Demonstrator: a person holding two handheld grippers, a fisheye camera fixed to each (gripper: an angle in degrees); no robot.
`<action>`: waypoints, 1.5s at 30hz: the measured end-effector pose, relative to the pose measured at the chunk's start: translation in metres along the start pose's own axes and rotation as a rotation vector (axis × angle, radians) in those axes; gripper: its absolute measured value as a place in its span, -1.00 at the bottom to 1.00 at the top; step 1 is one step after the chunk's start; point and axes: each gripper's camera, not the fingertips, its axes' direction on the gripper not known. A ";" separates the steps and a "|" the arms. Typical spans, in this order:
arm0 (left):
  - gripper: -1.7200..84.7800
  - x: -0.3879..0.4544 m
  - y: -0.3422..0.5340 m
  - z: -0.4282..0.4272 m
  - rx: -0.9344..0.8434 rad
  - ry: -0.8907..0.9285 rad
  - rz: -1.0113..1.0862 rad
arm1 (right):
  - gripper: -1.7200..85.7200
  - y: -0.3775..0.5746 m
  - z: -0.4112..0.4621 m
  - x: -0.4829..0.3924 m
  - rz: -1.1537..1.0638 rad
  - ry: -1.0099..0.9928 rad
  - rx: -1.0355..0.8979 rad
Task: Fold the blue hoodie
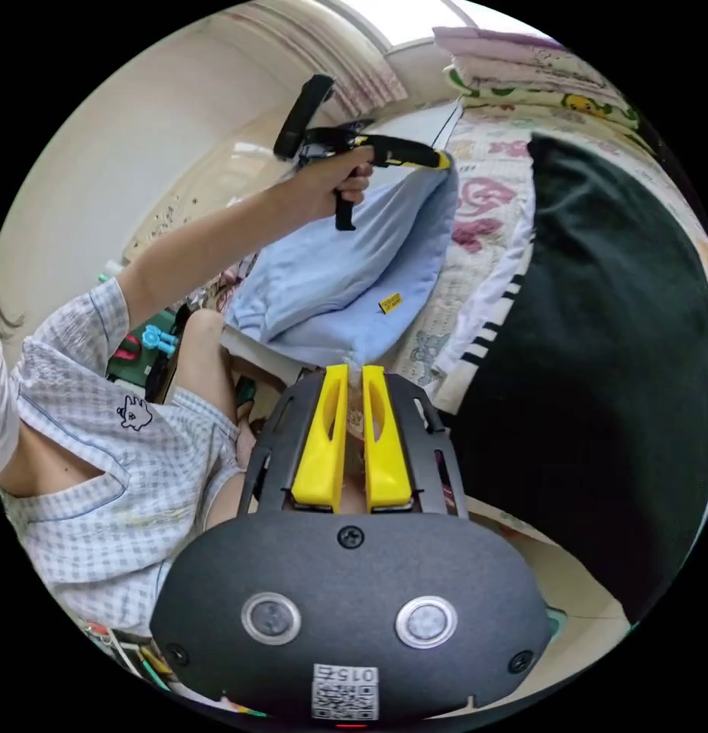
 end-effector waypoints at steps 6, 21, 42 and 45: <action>-0.92 -0.061 0.003 -0.096 0.214 0.222 -0.072 | -0.88 0.057 -0.054 -0.053 -0.080 0.106 0.394; -0.86 -0.428 0.293 -0.216 0.278 -0.025 -0.405 | -0.87 -0.021 0.312 -0.280 -0.704 -0.538 -0.218; -0.76 -0.537 0.372 -0.166 0.265 0.202 -0.578 | -0.77 -0.021 0.512 -0.299 -0.774 -0.347 -0.347; -0.81 -0.534 0.363 -0.162 0.229 0.120 -0.543 | -0.77 -0.026 0.551 -0.305 -0.791 -0.287 -0.429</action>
